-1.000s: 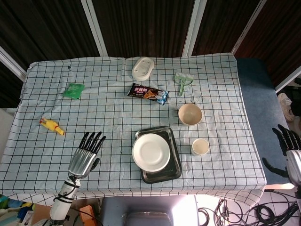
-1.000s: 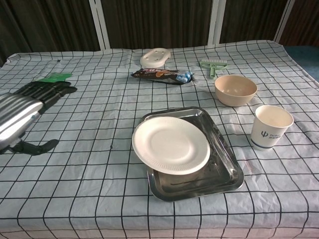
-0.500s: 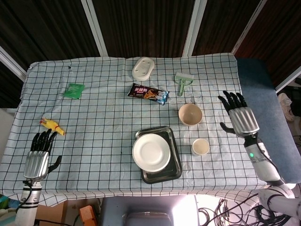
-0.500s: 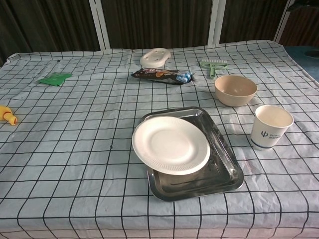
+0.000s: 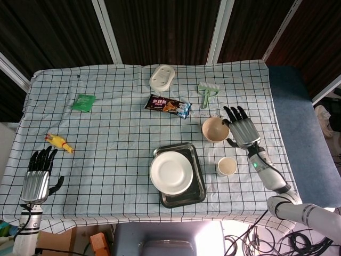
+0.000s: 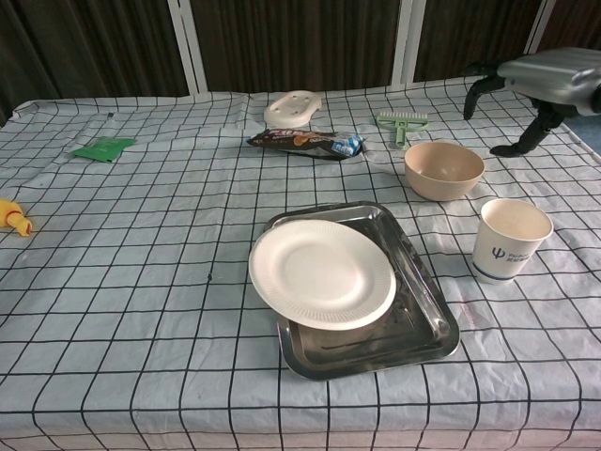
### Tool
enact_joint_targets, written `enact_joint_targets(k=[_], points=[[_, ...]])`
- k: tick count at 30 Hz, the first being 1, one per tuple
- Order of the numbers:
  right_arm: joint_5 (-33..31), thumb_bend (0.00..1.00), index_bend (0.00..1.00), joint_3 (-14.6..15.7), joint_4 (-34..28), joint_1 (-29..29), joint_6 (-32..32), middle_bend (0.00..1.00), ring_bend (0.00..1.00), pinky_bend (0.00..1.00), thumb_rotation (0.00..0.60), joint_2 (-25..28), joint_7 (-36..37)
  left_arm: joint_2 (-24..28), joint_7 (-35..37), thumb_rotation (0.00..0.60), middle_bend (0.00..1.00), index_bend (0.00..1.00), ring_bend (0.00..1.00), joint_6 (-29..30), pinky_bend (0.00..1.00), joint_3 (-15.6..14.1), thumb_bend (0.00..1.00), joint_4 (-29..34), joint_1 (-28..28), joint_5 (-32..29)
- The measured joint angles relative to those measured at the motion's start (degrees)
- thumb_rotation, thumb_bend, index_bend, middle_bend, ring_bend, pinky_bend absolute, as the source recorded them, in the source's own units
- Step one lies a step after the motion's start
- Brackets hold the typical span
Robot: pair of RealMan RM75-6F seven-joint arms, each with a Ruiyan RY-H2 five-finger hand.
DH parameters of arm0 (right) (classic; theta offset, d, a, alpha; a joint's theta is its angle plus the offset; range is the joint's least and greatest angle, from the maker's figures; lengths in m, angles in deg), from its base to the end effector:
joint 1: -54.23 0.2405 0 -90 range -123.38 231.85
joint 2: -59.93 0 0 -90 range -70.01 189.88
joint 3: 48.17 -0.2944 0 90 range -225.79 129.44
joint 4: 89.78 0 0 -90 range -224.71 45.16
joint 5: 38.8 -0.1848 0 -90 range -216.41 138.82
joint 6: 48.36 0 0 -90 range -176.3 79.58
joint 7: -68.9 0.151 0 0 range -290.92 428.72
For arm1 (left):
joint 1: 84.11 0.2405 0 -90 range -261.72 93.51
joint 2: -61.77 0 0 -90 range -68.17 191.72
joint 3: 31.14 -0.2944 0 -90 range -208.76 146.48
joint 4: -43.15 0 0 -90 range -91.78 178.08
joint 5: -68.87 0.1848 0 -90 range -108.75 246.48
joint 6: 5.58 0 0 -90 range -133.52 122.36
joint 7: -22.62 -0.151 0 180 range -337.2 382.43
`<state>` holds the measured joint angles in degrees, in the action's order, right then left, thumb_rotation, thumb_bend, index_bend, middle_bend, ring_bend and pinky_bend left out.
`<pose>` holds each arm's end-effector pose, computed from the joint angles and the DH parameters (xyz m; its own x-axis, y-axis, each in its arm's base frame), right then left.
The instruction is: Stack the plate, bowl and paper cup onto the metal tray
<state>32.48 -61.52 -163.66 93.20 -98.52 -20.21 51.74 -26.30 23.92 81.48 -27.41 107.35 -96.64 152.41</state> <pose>-0.2381 -0.4073 0.0860 0.6398 -0.1240 0.7584 -0.7520 -0.3043 0.5847 -0.3542 0.2430 0.0980 0.4267 -0.1061 0.8981 0.8992 -0.0562 -0.4339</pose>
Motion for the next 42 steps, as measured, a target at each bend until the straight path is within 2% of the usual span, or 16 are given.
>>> enact_joint_targets(k=[6, 14, 21, 26, 36, 42], points=[[-0.47, 0.21, 0.34, 2.00, 2.73, 0.28, 1.58, 0.00, 0.00, 0.00, 0.600, -1.81, 1.07, 0.03, 2.47, 0.600, 0.00, 0.00, 0.00, 0.51, 0.01, -1.00, 0.30, 0.00, 0.23, 2.07], [-1.76, 0.21, 0.36, 2.35, 7.73, 1.39, 3.95, 0.00, 0.00, 0.00, 0.600, -5.66, 3.85, 0.58, 7.12, 0.600, 0.00, 0.00, 0.00, 1.36, 0.00, -3.05, 0.32, 0.04, 0.46, 5.87], [-3.42, 0.21, 0.43, 2.01, 13.06, 3.71, 5.40, 0.00, 0.00, 0.00, 0.600, -10.16, 3.50, 0.12, 7.56, 0.600, 0.00, 0.00, 0.00, 1.18, 0.00, -2.78, 0.32, -1.48, 0.67, 5.86], [-4.90, 0.29, 0.51, 1.92, 15.94, 4.86, 6.73, 0.00, 0.00, 0.00, 0.600, -12.40, 2.47, -0.32, 7.42, 0.600, 0.00, 0.00, 0.00, 1.03, 0.00, -2.29, 0.33, -2.61, 0.80, 5.42], [-5.12, 0.38, 0.56, 2.41, 17.71, 5.49, 7.62, 0.00, 0.00, 0.00, 0.600, -13.99, 3.97, -0.73, 9.23, 0.600, 0.00, 0.00, 0.00, 1.07, 0.00, -1.91, 0.33, -3.75, 1.08, 5.38], [-3.81, 0.42, 0.66, 2.39, 16.94, 4.85, 4.43, 0.00, 0.00, 0.00, 0.600, -13.92, 5.05, -0.86, 8.69, 0.600, 0.00, 0.00, 0.00, 1.28, 0.00, -1.72, 0.33, -3.73, 1.25, 5.42]])
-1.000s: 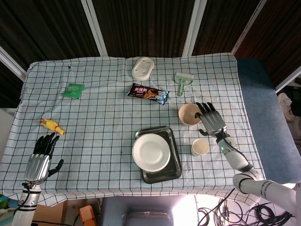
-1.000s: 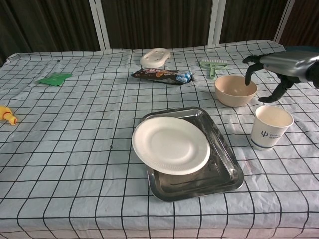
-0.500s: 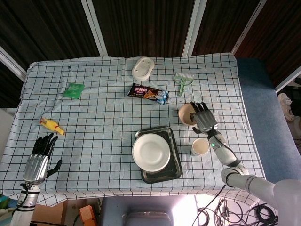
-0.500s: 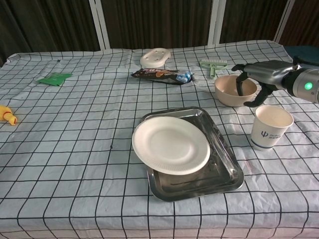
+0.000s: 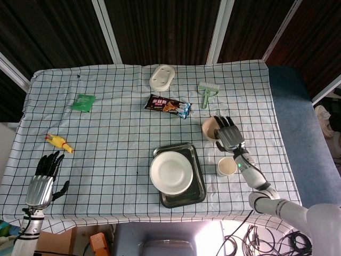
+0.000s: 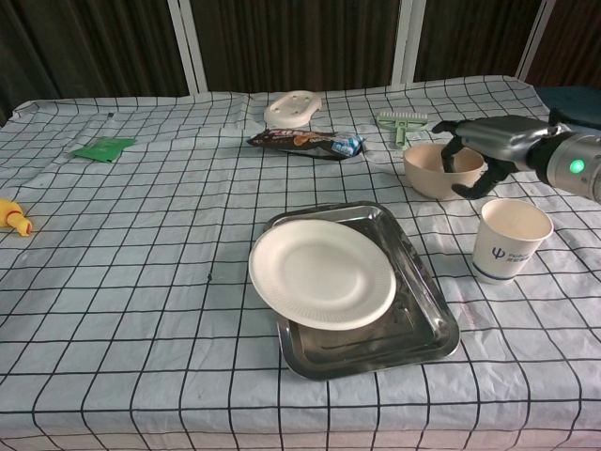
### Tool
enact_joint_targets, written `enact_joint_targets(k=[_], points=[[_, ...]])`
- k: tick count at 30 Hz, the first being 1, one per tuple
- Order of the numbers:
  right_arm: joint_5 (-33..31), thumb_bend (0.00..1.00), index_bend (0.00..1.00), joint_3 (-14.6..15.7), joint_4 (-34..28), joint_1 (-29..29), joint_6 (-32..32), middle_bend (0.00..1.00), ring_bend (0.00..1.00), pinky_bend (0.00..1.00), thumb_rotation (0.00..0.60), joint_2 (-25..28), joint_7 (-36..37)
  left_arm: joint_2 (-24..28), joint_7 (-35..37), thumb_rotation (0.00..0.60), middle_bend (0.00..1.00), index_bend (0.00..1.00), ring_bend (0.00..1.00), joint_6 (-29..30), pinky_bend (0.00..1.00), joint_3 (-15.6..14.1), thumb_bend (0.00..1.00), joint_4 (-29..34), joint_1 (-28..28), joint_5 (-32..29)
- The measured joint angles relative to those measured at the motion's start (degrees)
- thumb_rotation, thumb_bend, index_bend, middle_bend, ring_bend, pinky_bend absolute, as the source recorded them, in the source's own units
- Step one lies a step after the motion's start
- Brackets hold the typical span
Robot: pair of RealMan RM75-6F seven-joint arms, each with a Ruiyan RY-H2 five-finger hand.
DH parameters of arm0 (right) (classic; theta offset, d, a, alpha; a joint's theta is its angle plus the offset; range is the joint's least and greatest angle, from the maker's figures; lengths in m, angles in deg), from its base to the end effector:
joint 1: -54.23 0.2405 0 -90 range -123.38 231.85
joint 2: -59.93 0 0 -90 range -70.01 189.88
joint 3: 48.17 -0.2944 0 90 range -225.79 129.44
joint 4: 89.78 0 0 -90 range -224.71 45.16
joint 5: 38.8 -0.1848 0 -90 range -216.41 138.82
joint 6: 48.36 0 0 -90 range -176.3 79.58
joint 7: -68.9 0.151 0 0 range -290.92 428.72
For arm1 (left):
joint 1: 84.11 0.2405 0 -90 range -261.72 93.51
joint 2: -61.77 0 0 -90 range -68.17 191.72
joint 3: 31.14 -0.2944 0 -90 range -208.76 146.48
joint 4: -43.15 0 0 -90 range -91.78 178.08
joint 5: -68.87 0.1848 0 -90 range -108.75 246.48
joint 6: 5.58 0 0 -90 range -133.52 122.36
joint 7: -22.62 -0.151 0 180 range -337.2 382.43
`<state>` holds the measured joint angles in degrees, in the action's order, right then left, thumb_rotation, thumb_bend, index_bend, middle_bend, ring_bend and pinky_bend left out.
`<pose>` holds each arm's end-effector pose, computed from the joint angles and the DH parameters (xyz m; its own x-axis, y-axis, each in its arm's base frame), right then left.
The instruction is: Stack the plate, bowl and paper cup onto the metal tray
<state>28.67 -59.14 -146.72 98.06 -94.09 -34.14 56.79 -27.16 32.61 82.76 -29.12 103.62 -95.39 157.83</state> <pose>-0.2437 -0.4280 0.0088 0.5968 -0.2299 0.7688 -0.7981 -0.2692 0.5390 -0.3547 0.2304 0.0900 0.3431 -0.0764 0.9362 0.9245 -0.1490 -0.3509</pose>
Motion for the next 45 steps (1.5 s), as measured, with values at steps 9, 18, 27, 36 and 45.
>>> enact_joint_targets(k=[9, 18, 27, 36, 45], points=[[6.10, 0.45, 0.67, -0.50, -9.11, -2.29, -11.14, 0.01, 0.00, 0.00, 0.600, 4.11, 3.43, 1.35, -0.65, 0.600, 0.00, 0.00, 0.00, 1.23, 0.00, 2.00, 0.33, 2.02, 0.84, -1.93], [18.70, 0.45, 0.68, 2.16, -24.89, -4.60, -21.96, 0.03, 0.00, 0.00, 0.600, 9.12, 1.48, 2.76, -0.10, 0.600, 0.00, 0.00, 0.00, 2.02, 0.00, 3.23, 0.33, 3.38, 1.63, -3.05], [24.36, 0.45, 0.67, 6.98, -28.07, -4.97, -21.83, 0.04, 0.00, 0.00, 0.600, 5.78, -5.14, 3.52, 1.60, 0.600, 0.00, 0.00, 0.00, 2.76, 0.00, 3.06, 0.33, 2.41, 2.73, -3.11], [23.94, 0.45, 0.64, 8.38, -24.88, -4.63, -18.44, 0.04, 0.00, 0.00, 0.600, -0.06, -8.41, 4.11, 5.18, 0.600, 0.00, 0.00, 0.00, 3.98, 0.00, 1.02, 0.33, 1.64, 3.17, 0.21], [23.09, 0.45, 0.61, 9.29, -22.78, -5.03, -16.76, 0.04, 0.00, 0.00, 0.600, -1.84, -10.34, 4.20, 6.14, 0.600, 0.00, 0.00, 0.00, 3.09, 0.00, 0.02, 0.33, 1.25, 2.94, 1.30]])
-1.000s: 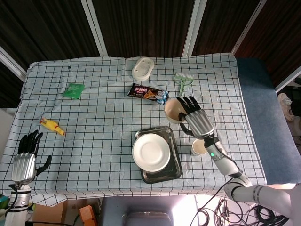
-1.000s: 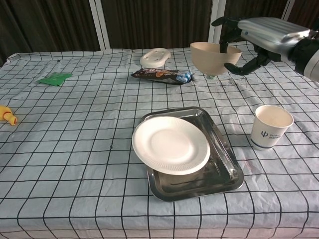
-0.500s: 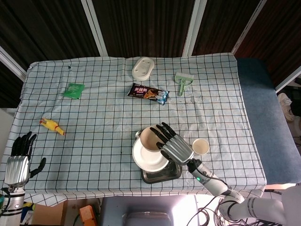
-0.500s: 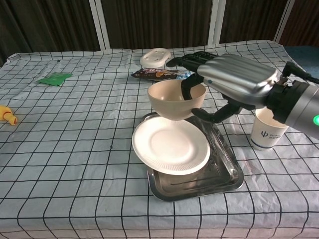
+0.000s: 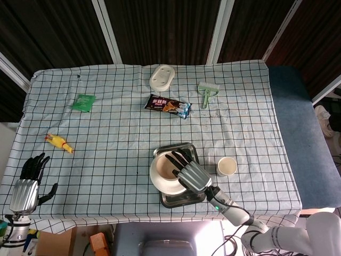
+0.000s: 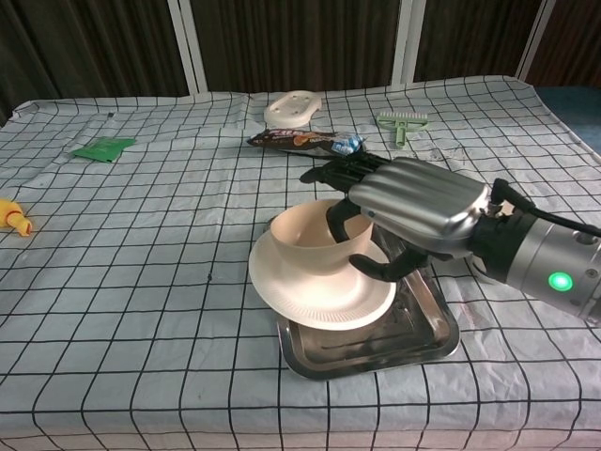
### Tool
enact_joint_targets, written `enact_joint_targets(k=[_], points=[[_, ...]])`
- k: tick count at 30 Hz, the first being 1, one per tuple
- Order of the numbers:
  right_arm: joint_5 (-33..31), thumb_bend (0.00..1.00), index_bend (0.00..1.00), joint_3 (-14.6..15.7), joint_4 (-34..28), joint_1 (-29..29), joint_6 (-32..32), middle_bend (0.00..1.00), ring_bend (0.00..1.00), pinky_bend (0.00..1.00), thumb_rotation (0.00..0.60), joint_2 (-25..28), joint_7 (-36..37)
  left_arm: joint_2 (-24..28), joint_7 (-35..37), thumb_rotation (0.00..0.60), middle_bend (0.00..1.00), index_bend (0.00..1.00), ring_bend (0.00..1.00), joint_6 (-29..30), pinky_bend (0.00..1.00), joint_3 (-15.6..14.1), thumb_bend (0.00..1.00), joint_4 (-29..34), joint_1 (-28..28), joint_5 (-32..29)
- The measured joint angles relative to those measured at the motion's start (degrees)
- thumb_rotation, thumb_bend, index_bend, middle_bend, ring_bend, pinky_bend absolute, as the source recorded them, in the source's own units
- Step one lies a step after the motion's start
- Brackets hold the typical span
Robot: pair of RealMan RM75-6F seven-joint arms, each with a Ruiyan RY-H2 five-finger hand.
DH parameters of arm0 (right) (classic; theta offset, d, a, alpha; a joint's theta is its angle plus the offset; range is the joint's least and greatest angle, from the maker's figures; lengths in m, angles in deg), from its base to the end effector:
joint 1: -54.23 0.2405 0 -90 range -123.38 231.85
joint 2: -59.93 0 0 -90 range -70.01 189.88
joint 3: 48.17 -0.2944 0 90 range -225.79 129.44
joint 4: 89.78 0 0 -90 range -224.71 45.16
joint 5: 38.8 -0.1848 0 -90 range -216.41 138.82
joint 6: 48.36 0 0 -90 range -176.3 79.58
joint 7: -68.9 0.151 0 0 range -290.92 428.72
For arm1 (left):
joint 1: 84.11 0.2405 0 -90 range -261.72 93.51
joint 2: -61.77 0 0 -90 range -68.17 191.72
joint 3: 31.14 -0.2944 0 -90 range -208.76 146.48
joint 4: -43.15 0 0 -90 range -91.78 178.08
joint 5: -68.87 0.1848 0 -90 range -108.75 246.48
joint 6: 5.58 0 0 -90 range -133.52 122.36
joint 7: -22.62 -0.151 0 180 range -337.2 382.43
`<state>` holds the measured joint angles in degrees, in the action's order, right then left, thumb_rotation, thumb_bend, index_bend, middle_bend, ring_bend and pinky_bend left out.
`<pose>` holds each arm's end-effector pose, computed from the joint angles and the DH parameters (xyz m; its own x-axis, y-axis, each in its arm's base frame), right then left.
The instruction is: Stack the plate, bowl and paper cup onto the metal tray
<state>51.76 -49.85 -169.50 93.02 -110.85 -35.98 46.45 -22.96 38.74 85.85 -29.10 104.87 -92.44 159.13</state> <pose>-0.1542 -0.3051 -0.0397 0.5992 -0.0333 0.7999 -0.5902 -0.6935 0.4132 -0.3653 0.2117 0.1217 0.2877 -0.1002 0.9525 0.9434 -0.1419 -0.2999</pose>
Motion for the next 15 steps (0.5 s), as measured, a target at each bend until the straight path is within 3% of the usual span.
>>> enact_joint_targets(k=[3, 10, 15], points=[[-0.54, 0.43, 0.56, -0.16, 0.67, 0.15, 0.90, 0.04, 0.00, 0.00, 0.600, -0.20, -0.35, -0.17, 0.15, 0.600, 0.00, 0.00, 0.00, -0.59, 0.00, -0.16, 0.33, 0.01, -0.15, 0.04], [-1.34, 0.22, 0.41, -0.36, 1.04, 0.57, 2.50, 0.02, 0.00, 0.00, 0.600, -0.14, 1.68, 0.18, -0.97, 0.600, 0.00, 0.00, 0.00, -3.80, 0.00, -0.93, 0.33, 0.92, -0.94, -0.05], [-0.51, 0.19, 0.34, 0.47, 0.88, 0.42, 2.42, 0.01, 0.00, 0.00, 0.600, 0.48, 4.96, 0.18, -2.00, 0.600, 0.00, 0.00, 0.00, -5.04, 0.00, -1.47, 0.33, 1.38, -1.09, -0.22]])
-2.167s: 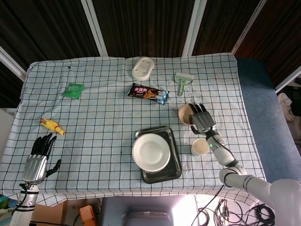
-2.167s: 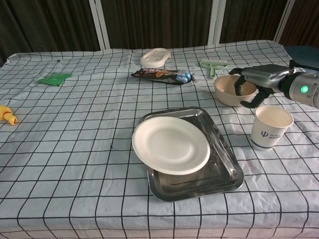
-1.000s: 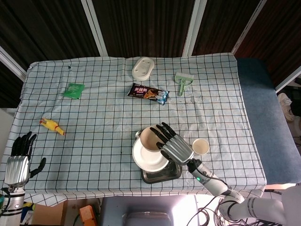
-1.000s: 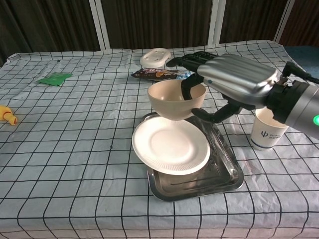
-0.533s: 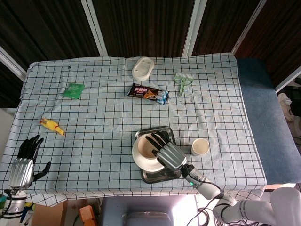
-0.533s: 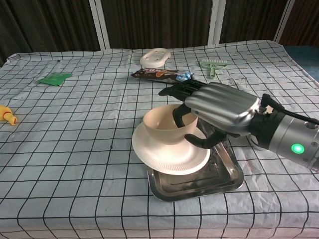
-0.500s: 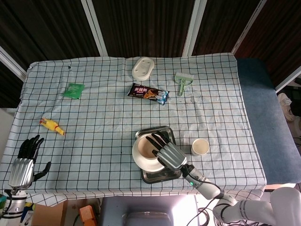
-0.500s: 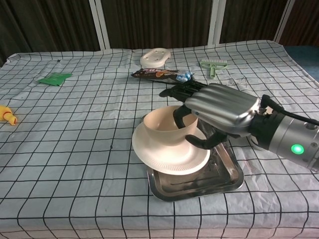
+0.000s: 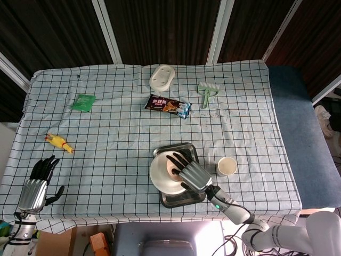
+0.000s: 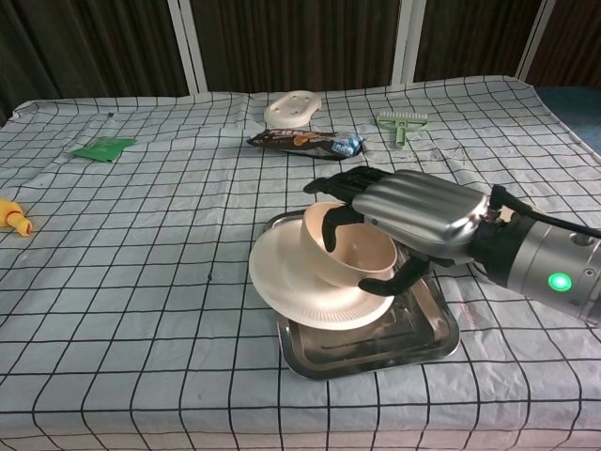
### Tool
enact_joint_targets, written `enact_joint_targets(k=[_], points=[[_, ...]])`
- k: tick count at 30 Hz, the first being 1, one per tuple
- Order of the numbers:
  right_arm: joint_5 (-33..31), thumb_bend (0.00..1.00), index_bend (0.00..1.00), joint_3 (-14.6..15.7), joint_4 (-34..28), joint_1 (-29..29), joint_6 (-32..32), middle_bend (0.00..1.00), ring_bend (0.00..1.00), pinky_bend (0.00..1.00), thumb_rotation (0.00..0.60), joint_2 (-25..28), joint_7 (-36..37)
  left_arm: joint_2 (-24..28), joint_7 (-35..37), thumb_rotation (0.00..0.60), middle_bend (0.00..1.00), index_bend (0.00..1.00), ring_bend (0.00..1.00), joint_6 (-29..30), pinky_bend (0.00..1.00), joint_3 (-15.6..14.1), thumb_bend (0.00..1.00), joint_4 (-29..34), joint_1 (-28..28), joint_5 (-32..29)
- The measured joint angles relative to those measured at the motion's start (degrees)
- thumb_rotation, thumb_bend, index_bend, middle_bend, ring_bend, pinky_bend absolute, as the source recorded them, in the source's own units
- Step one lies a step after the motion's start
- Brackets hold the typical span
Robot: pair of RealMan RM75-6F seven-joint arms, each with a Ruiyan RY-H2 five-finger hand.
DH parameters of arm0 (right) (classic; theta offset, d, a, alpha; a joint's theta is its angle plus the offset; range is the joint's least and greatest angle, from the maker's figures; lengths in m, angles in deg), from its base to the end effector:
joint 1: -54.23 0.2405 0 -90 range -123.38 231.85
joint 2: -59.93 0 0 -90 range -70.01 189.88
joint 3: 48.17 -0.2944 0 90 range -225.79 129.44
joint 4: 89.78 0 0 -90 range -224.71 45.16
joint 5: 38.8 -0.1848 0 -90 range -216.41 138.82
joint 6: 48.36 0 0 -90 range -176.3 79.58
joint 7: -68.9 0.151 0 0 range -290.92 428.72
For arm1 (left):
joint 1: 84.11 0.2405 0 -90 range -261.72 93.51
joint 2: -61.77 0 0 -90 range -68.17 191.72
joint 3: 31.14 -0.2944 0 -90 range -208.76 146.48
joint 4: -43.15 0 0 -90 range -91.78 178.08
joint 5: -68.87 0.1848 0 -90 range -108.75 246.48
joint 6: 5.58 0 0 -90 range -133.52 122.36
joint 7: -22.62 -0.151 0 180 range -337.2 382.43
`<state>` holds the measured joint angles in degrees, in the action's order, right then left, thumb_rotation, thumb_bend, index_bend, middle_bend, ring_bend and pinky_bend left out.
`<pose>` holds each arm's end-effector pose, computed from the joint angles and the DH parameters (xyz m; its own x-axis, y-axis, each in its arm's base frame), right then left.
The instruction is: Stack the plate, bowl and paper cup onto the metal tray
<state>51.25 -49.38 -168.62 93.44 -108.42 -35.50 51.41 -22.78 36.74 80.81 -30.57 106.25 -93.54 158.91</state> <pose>-0.1612 -0.3073 -0.0434 0.5859 -0.1154 0.8021 -0.6258 -0.6932 0.3574 -0.3665 0.2154 0.1058 0.3161 -0.0003 0.9487 0.9395 -0.1389 -0.3131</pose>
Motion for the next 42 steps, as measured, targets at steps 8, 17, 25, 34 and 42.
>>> enact_joint_targets(k=[8, 17, 25, 34, 42], points=[[1.12, 0.19, 0.29, 0.68, -2.07, -1.43, -2.72, 0.00, 0.00, 0.00, 0.600, 3.08, 3.84, -0.11, -0.31, 0.600, 0.00, 0.00, 0.00, 0.20, 0.00, -0.17, 0.33, 0.14, -0.09, 0.47], [5.12, 0.19, 0.30, 2.42, -7.28, -5.92, -11.68, 0.00, 0.00, 0.00, 0.600, 13.77, 7.63, 0.67, -1.45, 0.600, 0.00, 0.00, 0.00, 1.20, 0.00, -1.04, 0.33, 0.54, 0.18, 1.88], [6.52, 0.19, 0.30, 5.69, -5.82, -13.19, -19.15, 0.00, 0.00, 0.00, 0.600, 22.46, 10.71, 1.95, -1.19, 0.600, 0.00, 0.00, 0.00, -0.28, 0.00, -3.45, 0.33, -0.31, 0.28, 3.55], [4.92, 0.19, 0.34, 6.77, 3.14, -15.46, -16.55, 0.00, 0.00, 0.00, 0.600, 20.30, 15.84, 1.28, -1.29, 0.600, 0.00, 0.00, 0.00, 0.50, 0.00, -3.90, 0.33, -1.16, 0.43, 4.49], [4.39, 0.19, 0.37, 6.21, 8.65, -14.77, -12.20, 0.00, 0.00, 0.00, 0.600, 14.96, 18.10, 0.89, -1.26, 0.600, 0.00, 0.00, 0.00, 0.42, 0.00, -3.76, 0.33, -1.57, 0.63, 4.10]])
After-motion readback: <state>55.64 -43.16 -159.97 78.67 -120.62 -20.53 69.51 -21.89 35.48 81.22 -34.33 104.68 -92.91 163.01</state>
